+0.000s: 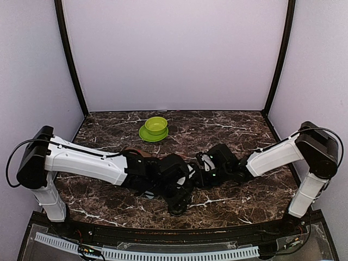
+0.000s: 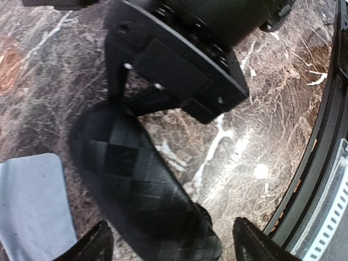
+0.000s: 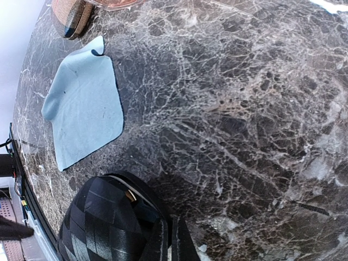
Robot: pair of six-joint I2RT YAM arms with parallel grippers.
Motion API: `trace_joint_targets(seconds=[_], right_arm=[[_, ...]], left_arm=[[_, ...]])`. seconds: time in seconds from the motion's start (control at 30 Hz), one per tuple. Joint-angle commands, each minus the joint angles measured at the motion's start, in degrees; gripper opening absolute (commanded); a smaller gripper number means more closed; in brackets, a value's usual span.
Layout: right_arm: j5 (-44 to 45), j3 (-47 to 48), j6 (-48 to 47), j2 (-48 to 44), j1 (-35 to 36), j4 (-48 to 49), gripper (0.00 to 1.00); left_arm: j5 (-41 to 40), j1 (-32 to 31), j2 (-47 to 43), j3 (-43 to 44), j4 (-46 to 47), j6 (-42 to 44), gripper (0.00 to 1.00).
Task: Organize the sunglasses
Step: Pick up the case with sunglasses from the corner of the board.
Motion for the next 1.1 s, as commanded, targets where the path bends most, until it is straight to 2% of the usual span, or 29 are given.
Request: trace_joint_targets(seconds=[0.0, 0.2, 0.47, 0.77, 1.07], right_arm=[[-0.3, -0.1, 0.1, -2.0, 0.6, 2.6, 0.00], [0.4, -0.1, 1.3, -2.2, 0.7, 3.0, 0.00], [0.9, -0.2, 2.5, -1.9, 1.1, 3.3, 0.00], [1.2, 0.4, 2.5, -1.8, 1.5, 2.6, 0.00], [1.0, 0.6, 2.5, -1.3, 1.6, 2.6, 0.00]], left_arm=[[-4.4, -0.3, -3.2, -1.2, -3.8, -2.8, 0.90], [-7.4, -2.6, -2.4, -1.7, -4.3, -5.2, 0.99], [-11.3, -6.0, 0.7, -2.5, -3.4, -5.7, 0.99], [-14.6, -6.6, 5.2, -1.3, -5.4, -5.3, 0.99], [-16.3, -6.6, 5.8, -1.3, -5.7, -6.6, 0.97]])
